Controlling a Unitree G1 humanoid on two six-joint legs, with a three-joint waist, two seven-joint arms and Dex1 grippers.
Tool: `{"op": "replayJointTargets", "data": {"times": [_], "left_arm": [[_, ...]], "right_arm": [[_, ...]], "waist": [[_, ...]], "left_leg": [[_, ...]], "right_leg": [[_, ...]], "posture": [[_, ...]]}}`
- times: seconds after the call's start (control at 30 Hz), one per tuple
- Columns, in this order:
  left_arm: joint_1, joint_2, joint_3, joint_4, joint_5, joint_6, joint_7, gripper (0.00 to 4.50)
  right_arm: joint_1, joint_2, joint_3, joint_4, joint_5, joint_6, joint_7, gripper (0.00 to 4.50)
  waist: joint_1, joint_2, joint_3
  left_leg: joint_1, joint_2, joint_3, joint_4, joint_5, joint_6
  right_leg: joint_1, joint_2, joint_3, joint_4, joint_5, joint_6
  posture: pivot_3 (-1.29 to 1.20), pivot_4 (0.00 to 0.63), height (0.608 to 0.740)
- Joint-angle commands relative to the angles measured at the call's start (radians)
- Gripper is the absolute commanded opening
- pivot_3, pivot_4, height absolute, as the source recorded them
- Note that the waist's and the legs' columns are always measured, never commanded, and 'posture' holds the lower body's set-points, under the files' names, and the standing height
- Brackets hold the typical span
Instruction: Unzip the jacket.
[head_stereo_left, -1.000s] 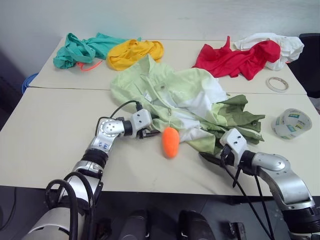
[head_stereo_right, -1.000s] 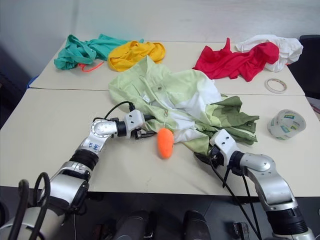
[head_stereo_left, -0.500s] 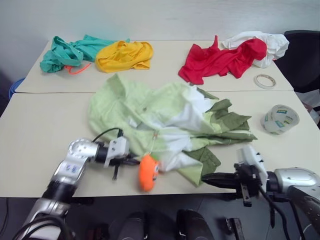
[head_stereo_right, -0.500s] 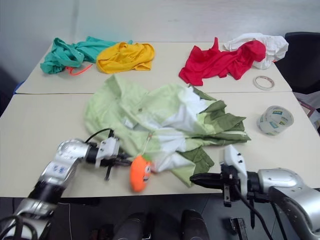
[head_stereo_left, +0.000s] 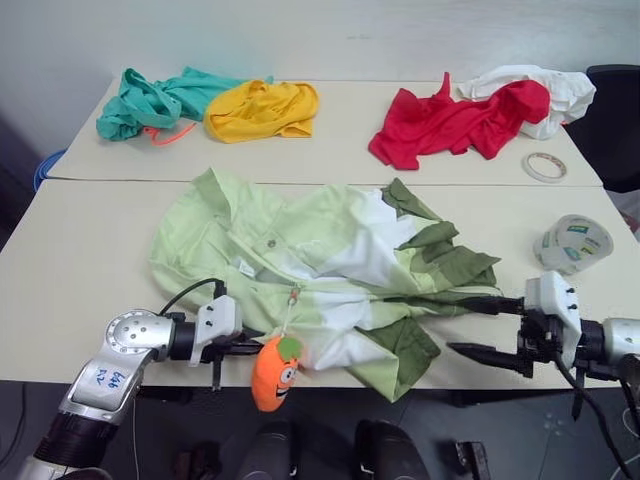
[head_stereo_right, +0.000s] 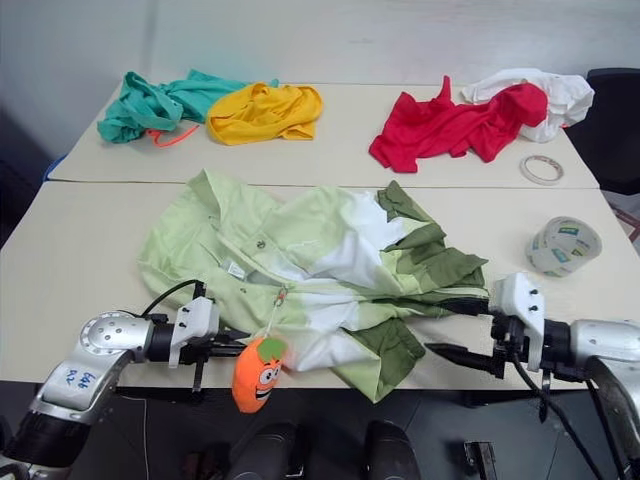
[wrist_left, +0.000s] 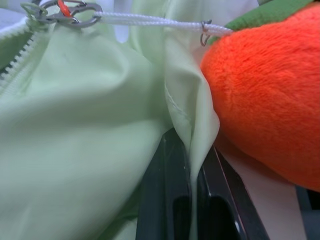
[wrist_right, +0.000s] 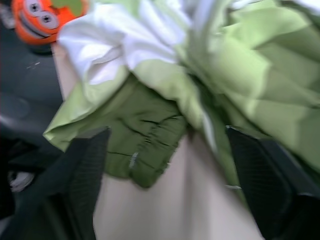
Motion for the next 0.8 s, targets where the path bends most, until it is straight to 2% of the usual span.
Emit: {"op": "replayJointTargets", "data": {"times": [0.03,0.1,0.33,0.37,0.43,0.57,0.8], "left_arm": [[-0.021,-0.005,-0.006,0.014,0.010,-0.010,0.014,0.00],[-0.033,-0.008,-0.011,0.024,0.013,-0.014,0.018,0.00],[-0.052,-0.009,-0.025,0.039,0.026,-0.021,0.021,0.00],[-0.054,-0.009,-0.027,0.041,0.028,-0.022,0.022,0.00],[-0.057,-0.010,-0.027,0.043,0.030,-0.023,0.025,0.00],[-0.053,-0.005,-0.019,0.045,0.031,-0.026,0.030,0.00],[0.044,0.026,0.005,-0.028,-0.031,0.000,-0.008,0.00]], "right_arm": [[-0.031,-0.020,0.033,0.005,-0.017,-0.003,0.012,4.45],[-0.072,0.002,0.077,0.043,-0.092,-0.069,-0.020,4.45],[-0.200,0.072,0.215,0.231,-0.233,-0.118,-0.099,4.45],[-0.215,0.083,0.231,0.262,-0.255,-0.133,-0.113,4.29],[-0.238,0.092,0.255,0.307,-0.285,-0.136,-0.124,3.81],[-0.270,0.067,0.264,0.365,-0.320,-0.139,-0.125,2.43],[-0.183,-0.115,0.185,0.250,-0.180,-0.006,0.078,0.04]], "waist": [[0.001,0.000,0.000],[0.000,0.000,0.000],[0.000,0.000,0.000],[0.000,0.000,0.000],[-0.002,0.000,0.000],[-0.001,0.000,0.000],[-0.001,0.000,0.000]], "left_leg": [[0.000,0.000,0.000,0.000,0.000,0.000],[0.000,0.000,0.000,0.000,0.000,0.000],[-0.001,0.000,0.001,0.000,0.000,0.000],[-0.001,0.000,0.001,0.001,0.000,0.000],[-0.001,0.000,0.002,0.001,0.001,0.000],[0.000,0.000,0.003,0.002,0.001,0.000],[0.000,0.000,0.002,0.001,0.000,0.001]], "right_leg": [[0.000,0.000,0.000,0.000,0.000,0.000],[0.000,0.000,0.000,0.000,0.000,0.000],[-0.001,0.001,-0.001,0.002,0.000,0.000],[-0.001,0.001,-0.002,0.003,0.000,0.000],[-0.001,0.001,-0.004,0.003,0.000,0.000],[-0.001,0.001,-0.004,0.005,0.000,0.000],[0.000,-0.001,-0.002,0.003,0.000,0.000]], "posture": [[0.00,0.150,0.740],[0.00,0.150,0.740],[0.00,0.150,0.740],[0.00,0.150,0.740],[0.00,0.150,0.740],[0.00,0.150,0.740],[0.00,0.150,0.740]]}}
